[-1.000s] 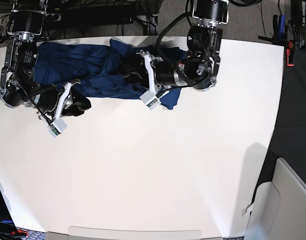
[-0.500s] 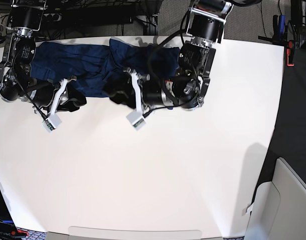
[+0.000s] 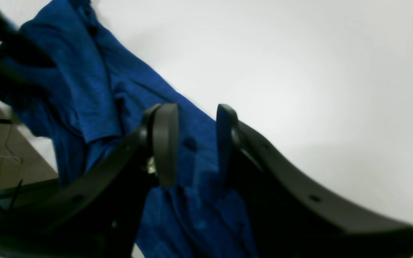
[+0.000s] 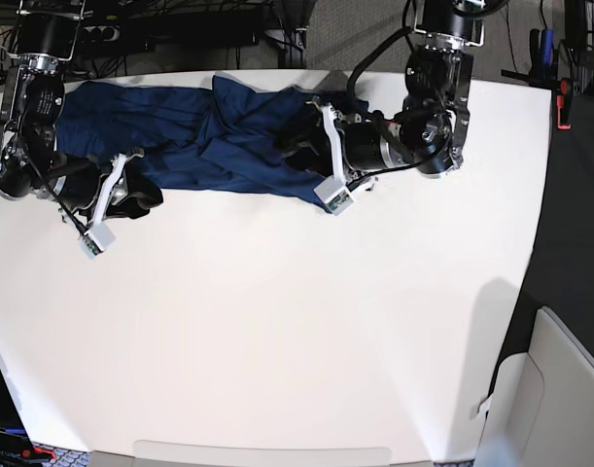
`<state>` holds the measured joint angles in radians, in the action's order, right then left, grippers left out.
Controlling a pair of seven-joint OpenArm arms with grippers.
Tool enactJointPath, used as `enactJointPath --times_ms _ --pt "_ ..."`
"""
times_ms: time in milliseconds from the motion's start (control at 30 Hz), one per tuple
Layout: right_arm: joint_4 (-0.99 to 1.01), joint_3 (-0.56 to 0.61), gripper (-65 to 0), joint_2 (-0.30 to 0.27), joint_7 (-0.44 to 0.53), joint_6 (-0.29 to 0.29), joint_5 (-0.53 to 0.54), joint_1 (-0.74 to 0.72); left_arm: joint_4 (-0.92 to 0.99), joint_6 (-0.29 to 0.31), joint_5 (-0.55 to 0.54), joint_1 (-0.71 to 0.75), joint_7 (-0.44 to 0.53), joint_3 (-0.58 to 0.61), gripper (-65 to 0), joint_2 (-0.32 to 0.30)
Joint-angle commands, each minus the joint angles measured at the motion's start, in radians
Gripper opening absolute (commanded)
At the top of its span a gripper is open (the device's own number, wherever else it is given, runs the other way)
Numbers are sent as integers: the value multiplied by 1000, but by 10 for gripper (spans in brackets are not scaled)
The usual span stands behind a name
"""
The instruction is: Fold the T-shirt properly
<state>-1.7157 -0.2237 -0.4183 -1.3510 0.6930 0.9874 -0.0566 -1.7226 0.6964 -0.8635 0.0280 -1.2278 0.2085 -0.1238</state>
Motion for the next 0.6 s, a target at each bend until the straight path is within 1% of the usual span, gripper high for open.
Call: enactJointPath --times_ms 0,67,167,233,400,567 --pt "-17 -7 -470 -17 15 5 18 -18 -26 2 -13 0 10 -7 -431 -20" --pt "-16 -7 -470 -15 15 5 18 -19 -32 2 -13 34 10 -1 -439 -26" --pt "-13 -7 -470 -14 18 5 15 -19 -44 2 -15 62 10 4 -442 -17" --pt "-11 -7 -470 -14 18 5 15 -19 -46 2 -16 68 6 21 -442 19" --pt "-11 -7 -470 -14 18 5 15 -18 -44 2 -13 77 7 99 -442 60" --pt "-10 -7 -470 -12 18 5 12 -15 -46 2 -13 82 4 107 -442 59"
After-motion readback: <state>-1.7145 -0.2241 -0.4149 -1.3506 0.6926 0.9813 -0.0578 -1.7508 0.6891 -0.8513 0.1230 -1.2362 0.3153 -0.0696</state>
